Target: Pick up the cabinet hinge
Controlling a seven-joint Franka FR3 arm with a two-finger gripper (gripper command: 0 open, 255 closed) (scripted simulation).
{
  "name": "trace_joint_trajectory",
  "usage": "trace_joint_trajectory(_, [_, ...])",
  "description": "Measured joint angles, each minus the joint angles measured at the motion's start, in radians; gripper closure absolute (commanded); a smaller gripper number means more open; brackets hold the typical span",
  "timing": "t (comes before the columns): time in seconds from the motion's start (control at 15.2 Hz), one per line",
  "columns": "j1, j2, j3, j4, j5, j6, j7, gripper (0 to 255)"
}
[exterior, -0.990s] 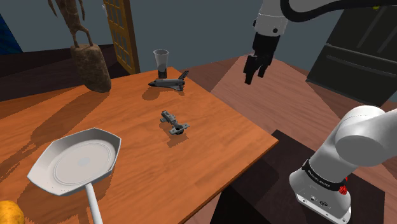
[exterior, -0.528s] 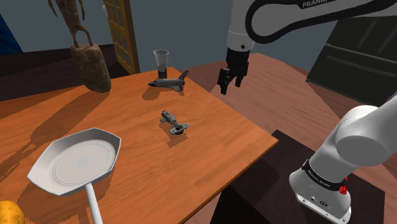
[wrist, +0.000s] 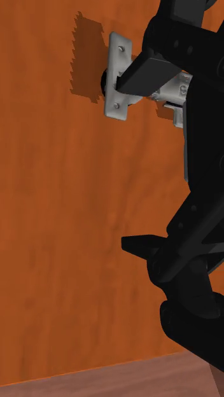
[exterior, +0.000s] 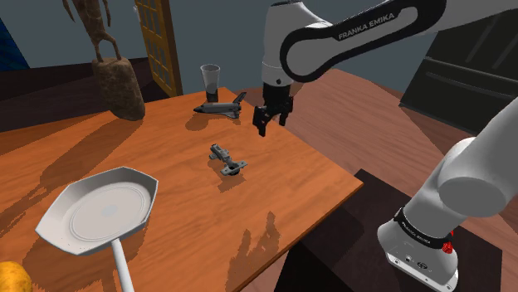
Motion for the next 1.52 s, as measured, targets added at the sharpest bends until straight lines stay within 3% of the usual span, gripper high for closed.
trace_joint_trajectory(0.46, [0.038, 0.282, 0.036, 0.193, -0.12, 0.066, 0.145, 0])
trace_joint_trajectory(0.92, [0.124, 0.57, 0.017, 0.454, -0.234, 0.069, 0.257, 0])
trace_joint_trajectory(1.45, [0.145, 0.653, -0.001, 0.467, -0.268, 0.134, 0.285, 0])
trace_joint_trajectory(1.52, [0.145, 0.656, -0.002, 0.468, -0.269, 0.136, 0.285, 255])
